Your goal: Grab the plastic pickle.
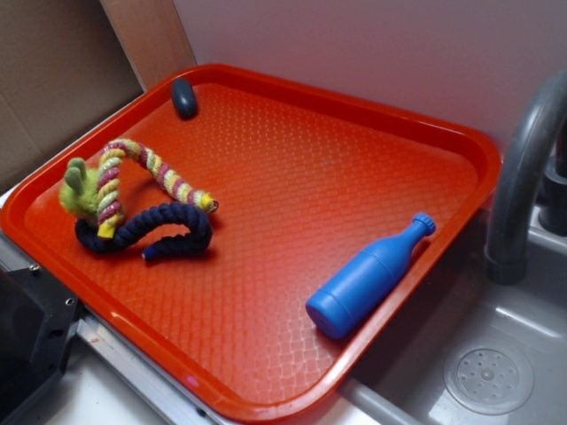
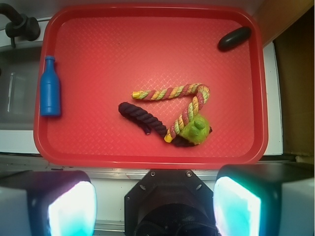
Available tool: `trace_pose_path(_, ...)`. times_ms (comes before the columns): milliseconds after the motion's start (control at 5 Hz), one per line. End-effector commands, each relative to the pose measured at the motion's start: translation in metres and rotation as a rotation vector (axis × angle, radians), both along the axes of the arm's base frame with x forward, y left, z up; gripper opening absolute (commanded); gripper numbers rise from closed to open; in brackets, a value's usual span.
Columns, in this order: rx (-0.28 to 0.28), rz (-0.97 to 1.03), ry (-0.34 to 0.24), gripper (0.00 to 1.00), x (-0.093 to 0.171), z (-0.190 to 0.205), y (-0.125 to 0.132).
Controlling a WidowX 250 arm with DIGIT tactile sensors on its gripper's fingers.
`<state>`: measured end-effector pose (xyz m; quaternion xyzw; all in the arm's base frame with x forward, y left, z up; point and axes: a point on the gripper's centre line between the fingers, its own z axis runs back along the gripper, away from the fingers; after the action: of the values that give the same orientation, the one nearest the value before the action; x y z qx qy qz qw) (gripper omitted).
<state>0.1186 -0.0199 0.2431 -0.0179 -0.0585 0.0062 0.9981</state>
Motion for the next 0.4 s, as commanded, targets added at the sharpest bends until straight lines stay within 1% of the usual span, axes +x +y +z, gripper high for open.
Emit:
trace_pose_path(0, 0.000, 0.000, 0.000, 1.00, 0.000, 0.000, 0.000)
trace_pose_path(200, 0.023, 0.250, -0.009, 1.00, 0.050, -0.040, 0.043)
